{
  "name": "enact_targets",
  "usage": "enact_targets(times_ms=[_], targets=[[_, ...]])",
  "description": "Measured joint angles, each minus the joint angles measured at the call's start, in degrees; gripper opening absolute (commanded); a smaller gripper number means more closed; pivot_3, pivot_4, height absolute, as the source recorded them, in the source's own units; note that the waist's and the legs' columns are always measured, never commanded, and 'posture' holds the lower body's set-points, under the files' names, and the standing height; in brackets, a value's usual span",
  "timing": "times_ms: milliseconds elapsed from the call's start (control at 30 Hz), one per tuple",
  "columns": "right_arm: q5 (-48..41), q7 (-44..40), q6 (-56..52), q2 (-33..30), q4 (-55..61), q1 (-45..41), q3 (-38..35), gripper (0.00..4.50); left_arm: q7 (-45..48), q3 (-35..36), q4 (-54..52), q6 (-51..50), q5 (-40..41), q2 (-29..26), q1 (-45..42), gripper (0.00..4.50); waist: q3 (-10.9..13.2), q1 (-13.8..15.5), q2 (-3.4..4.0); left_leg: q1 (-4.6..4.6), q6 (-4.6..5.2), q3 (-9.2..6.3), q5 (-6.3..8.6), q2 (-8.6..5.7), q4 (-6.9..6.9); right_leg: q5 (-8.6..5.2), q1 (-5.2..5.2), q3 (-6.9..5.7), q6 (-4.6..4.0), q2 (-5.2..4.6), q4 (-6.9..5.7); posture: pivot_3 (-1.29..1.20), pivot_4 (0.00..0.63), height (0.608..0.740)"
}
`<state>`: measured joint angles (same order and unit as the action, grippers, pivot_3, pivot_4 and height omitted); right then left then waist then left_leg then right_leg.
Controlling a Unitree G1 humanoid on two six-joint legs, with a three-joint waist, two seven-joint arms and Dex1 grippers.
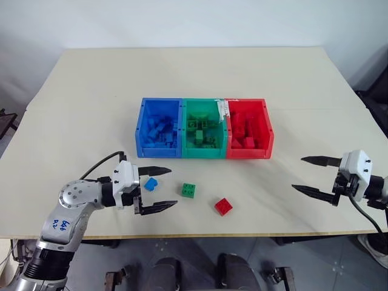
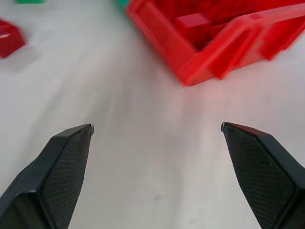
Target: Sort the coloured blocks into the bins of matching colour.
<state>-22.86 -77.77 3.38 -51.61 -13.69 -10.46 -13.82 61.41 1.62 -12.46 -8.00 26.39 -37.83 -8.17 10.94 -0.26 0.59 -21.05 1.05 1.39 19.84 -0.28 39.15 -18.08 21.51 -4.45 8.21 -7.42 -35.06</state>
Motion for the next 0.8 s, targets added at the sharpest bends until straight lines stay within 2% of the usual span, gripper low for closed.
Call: enact_targets(times_ms=[133,267,433,533,633,800], targets=[[-1.0,-3.8,-4.3,1.6,6.8,-1.7,7.6,4.49,-0.5,2.4,0.1,1.1,0.0,-0.6,3.1,4.5,0.0,0.1,0.0,-0.03,0.0,-0.06,0.0,0.01,0.02,0.0,0.02,-0.02,0.0,-0.02,0.01,0.0,0.15,0.74],[-0.7,-7.0,-8.2,3.8,11.3,-6.3,16.4,4.49,0.7,6.3,-0.7,-1.0,1.4,-4.1,9.8,4.5,0.0,0.2,0.0,-0.06,0.02,-0.13,0.01,-0.04,0.04,0.0,0.01,-0.03,0.0,-0.11,0.07,0.0,0.15,0.74],[4.8,-9.0,-7.4,9.8,8.3,-14.5,27.6,4.49,0.2,10.7,-2.1,-0.7,1.5,-4.6,18.2,4.5,0.0,0.3,0.0,-0.1,0.0,-0.28,0.04,-0.07,0.04,0.0,0.02,-0.09,-0.04,-0.22,0.27,0.0,0.15,0.74],[7.9,-9.2,-6.2,12.2,5.1,-18.0,31.5,4.49,-0.8,12.2,-3.8,-0.3,1.5,-4.0,20.2,4.5,0.0,0.4,0.0,-0.15,-0.01,-0.35,0.04,-0.1,0.04,0.03,0.02,-0.09,-0.09,-0.25,0.27,0.0,0.15,0.74],[9.8,-9.2,-4.7,14.6,2.5,-20.0,32.9,3.87,-1.8,12.7,-5.1,-0.2,1.5,-3.6,20.3,4.5,0.0,0.2,0.0,-0.16,-0.03,-0.38,0.05,-0.08,0.04,0.04,0.02,-0.17,-0.1,-0.2,0.16,0.0,0.15,0.74],[10.1,-9.3,-4.4,15.5,1.9,-20.2,33.6,2.14,-2.3,13.1,-5.5,-0.5,1.5,-3.6,20.2,4.5,0.0,0.1,0.0,-0.17,-0.04,-0.37,0.05,-0.08,0.02,0.04,0.02,-0.25,-0.1,-0.14,0.12,0.0,0.15,0.74]])
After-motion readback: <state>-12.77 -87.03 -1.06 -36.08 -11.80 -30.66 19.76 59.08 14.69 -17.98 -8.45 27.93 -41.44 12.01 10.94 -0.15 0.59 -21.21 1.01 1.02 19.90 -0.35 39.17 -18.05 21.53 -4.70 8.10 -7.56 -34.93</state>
